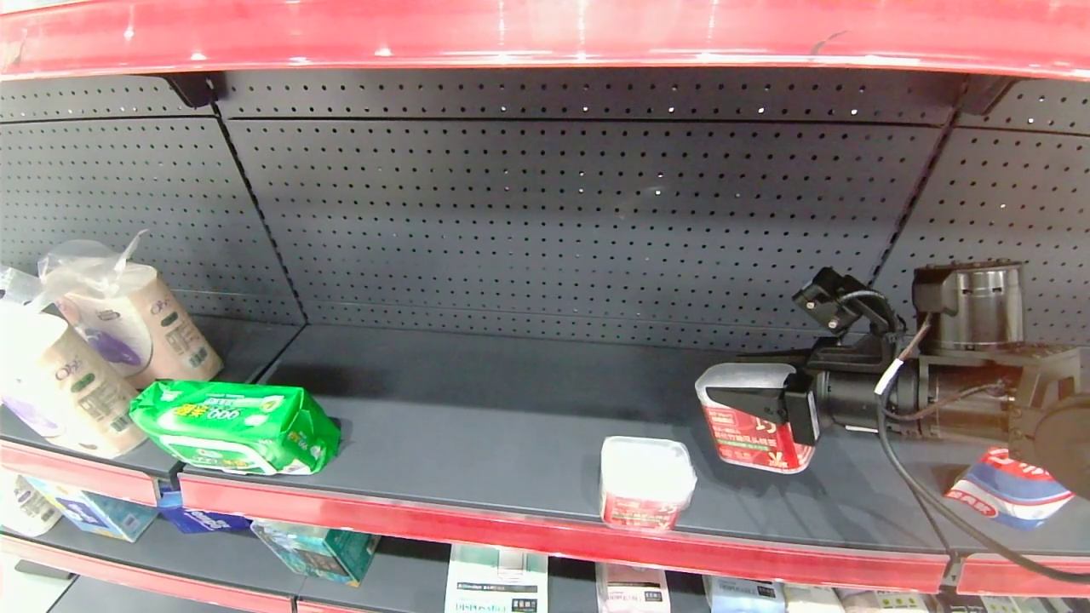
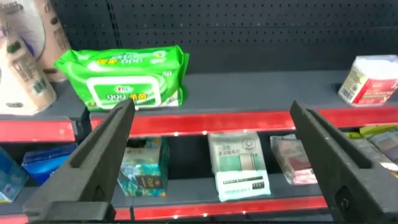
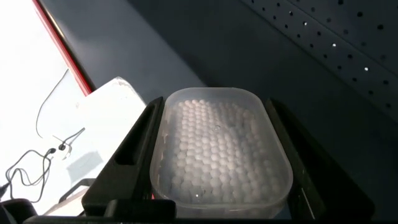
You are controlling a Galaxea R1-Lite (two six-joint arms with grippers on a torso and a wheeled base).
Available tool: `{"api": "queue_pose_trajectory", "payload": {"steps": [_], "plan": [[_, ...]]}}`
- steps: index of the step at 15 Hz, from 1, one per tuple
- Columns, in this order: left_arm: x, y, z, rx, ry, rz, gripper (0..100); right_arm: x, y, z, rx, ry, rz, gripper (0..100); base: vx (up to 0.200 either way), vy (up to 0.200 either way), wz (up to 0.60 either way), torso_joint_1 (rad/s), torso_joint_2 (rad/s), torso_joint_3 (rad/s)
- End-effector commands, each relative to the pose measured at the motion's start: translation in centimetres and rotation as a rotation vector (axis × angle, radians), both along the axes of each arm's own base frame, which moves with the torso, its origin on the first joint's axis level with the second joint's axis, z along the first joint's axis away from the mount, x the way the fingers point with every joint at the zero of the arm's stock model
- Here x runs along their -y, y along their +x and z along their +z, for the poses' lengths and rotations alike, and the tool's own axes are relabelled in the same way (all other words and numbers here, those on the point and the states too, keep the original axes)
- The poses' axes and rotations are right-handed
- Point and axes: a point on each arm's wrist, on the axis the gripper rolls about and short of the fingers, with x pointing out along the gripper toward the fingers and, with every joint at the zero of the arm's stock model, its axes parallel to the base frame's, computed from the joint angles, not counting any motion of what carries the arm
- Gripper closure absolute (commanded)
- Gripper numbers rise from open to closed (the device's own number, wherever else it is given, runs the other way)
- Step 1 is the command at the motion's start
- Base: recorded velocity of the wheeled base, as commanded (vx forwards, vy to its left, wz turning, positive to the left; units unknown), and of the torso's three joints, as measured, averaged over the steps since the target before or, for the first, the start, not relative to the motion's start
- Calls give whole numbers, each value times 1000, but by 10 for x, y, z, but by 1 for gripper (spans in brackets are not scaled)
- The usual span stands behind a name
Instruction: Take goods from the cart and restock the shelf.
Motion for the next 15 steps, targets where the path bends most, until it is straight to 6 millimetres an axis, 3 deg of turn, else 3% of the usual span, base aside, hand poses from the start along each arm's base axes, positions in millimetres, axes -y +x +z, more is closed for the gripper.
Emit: {"api": "queue_pose_trajectory", "payload": {"steps": [1,4,6,10,15], "plan": [[0,0,-1,-12,2,16,0,-1,0,1,6,-2,3,100,0,0,0,0,0,0],[-3,1,-7,-76,7,148,0,0,-1,1,8,-3,0,100,0,0,0,0,0,0],[-3,1,-7,-77,4,147,0,2,-2,0,4,-4,-3,100,0,0,0,0,0,0],[0,0,-12,-114,47,-20,0,0,-3,-2,14,-2,4,100,0,0,0,0,0,0],[1,0,-12,-112,47,-38,0,-2,-1,-3,11,-3,7,100,0,0,0,0,0,0]]}}
